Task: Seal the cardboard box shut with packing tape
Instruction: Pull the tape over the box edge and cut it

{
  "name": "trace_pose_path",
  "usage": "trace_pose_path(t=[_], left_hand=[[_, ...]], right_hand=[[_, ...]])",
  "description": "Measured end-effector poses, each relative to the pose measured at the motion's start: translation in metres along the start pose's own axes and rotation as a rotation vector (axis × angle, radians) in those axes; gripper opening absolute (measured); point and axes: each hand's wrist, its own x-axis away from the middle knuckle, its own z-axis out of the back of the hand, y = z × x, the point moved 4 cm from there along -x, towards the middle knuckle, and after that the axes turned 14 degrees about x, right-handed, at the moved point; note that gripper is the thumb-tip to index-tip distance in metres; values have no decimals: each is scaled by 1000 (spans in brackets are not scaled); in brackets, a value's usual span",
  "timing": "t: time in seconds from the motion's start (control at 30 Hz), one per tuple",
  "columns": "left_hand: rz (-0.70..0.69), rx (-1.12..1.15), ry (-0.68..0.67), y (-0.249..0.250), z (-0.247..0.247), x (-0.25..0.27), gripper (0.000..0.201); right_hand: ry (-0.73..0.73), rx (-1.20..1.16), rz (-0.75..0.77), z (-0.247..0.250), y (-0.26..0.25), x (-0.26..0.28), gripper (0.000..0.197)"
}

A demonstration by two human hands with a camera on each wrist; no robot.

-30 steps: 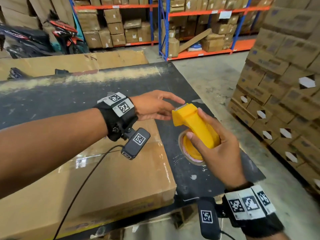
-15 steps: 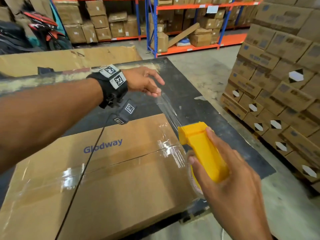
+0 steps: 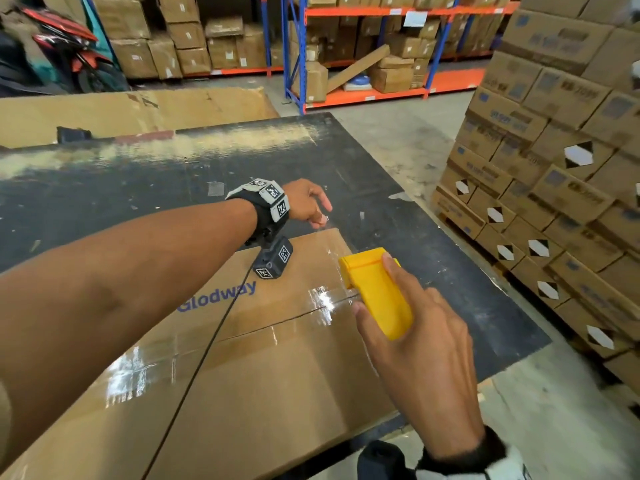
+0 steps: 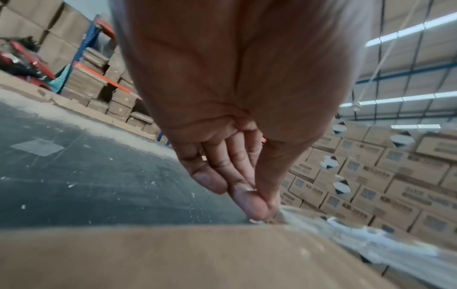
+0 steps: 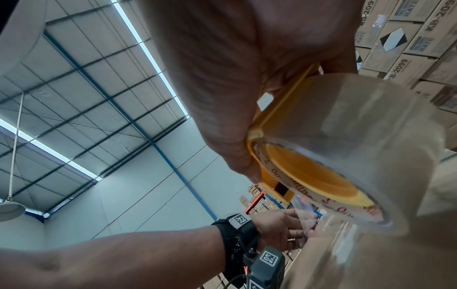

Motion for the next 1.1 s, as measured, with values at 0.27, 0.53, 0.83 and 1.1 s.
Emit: trace_pose_path(t=[0.27, 0.53, 0.83, 1.1], left_hand=[[-100, -593, -4, 7, -9, -2, 46], [-319, -600, -372, -1, -22, 66, 74], [-214, -711, -467, -13, -43, 84, 95], [-199, -715, -517, -14, -40, 81, 109]], right_hand=[[-72, 37, -34, -7, 1, 1, 73], [-54, 36, -33, -6, 2, 0, 70], [-59, 39, 37, 12, 20, 25, 65], [-67, 92, -87, 36, 114, 147, 64]])
